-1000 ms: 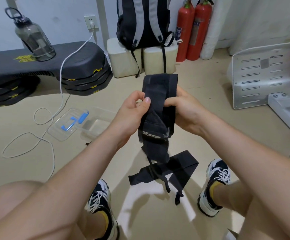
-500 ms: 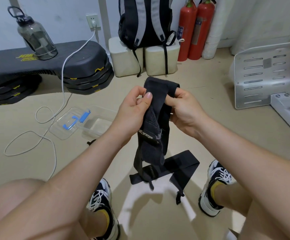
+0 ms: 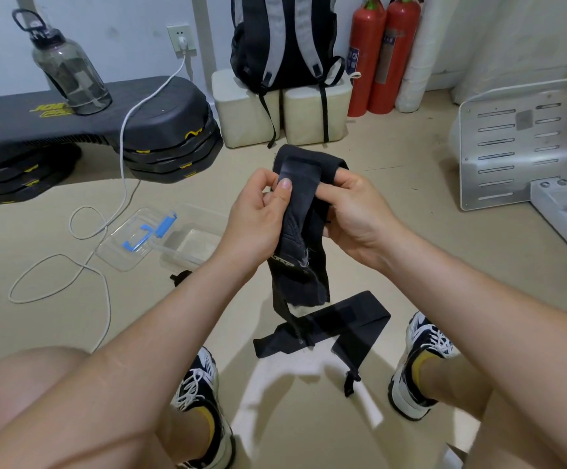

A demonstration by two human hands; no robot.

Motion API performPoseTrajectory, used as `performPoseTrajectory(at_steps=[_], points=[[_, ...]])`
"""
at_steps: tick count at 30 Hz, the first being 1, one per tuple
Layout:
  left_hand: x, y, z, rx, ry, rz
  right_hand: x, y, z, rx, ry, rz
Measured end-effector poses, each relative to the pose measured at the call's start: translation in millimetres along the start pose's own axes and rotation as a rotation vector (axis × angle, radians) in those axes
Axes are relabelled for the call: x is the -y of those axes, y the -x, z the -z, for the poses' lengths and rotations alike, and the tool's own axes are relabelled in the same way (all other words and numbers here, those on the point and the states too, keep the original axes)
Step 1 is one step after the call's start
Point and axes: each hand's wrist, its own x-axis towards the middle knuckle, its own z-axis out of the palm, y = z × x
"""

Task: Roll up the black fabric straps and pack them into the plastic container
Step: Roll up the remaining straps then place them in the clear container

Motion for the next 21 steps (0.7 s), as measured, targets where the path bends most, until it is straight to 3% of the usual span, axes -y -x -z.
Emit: performPoseTrajectory(at_steps=[21], points=[[11.9, -4.9, -1.4, -0.176, -0.158, -0.062, -3.0, 6.0, -11.0, 0.051, 0.019, -0.023]])
